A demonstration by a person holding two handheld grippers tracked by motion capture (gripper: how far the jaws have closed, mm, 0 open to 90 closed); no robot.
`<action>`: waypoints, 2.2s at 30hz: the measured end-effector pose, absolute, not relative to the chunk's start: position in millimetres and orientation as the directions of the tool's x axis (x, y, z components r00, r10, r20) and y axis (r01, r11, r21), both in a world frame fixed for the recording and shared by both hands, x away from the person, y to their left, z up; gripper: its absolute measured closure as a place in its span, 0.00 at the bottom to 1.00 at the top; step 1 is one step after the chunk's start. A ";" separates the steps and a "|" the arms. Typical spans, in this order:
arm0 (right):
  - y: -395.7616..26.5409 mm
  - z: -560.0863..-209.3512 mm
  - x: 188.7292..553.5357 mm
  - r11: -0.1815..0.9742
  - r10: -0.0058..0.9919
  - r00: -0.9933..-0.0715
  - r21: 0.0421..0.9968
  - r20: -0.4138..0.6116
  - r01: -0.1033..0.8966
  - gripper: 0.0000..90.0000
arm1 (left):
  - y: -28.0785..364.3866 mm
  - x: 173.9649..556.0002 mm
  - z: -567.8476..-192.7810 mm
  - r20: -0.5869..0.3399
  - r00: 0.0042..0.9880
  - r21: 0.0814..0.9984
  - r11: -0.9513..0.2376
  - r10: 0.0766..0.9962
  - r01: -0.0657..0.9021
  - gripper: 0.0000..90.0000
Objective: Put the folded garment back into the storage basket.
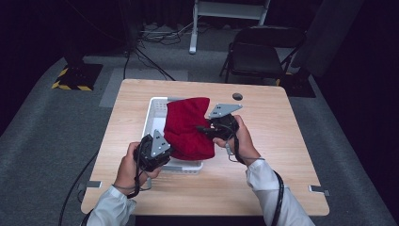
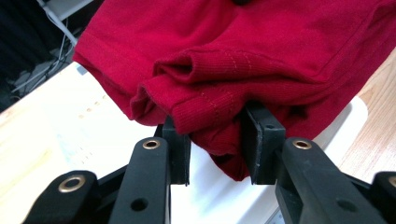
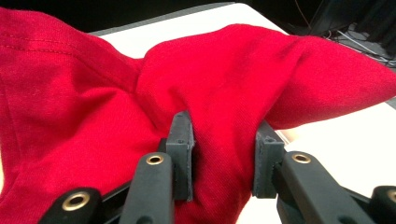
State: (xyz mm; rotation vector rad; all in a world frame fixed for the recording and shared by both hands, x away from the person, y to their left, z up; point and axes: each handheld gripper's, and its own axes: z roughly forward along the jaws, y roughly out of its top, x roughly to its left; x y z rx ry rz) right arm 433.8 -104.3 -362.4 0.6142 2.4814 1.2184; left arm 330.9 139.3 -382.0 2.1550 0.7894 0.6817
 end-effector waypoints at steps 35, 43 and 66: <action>-62.8 -408.9 454.1 0.572 0.486 -0.874 0.762 -0.015 0.305 0.74 | 166.4 341.4 -422.3 0.164 0.630 0.725 -0.525 0.760 0.446 0.72; -62.7 -414.9 457.1 0.563 0.497 -0.868 0.761 0.000 0.322 0.74 | 166.6 343.5 -426.8 0.156 0.626 0.720 -0.521 0.764 0.458 0.72; -67.1 -428.0 458.5 0.567 0.519 -0.855 0.745 0.009 0.352 0.72 | 160.8 344.5 -435.3 0.147 0.626 0.712 -0.521 0.766 0.471 0.69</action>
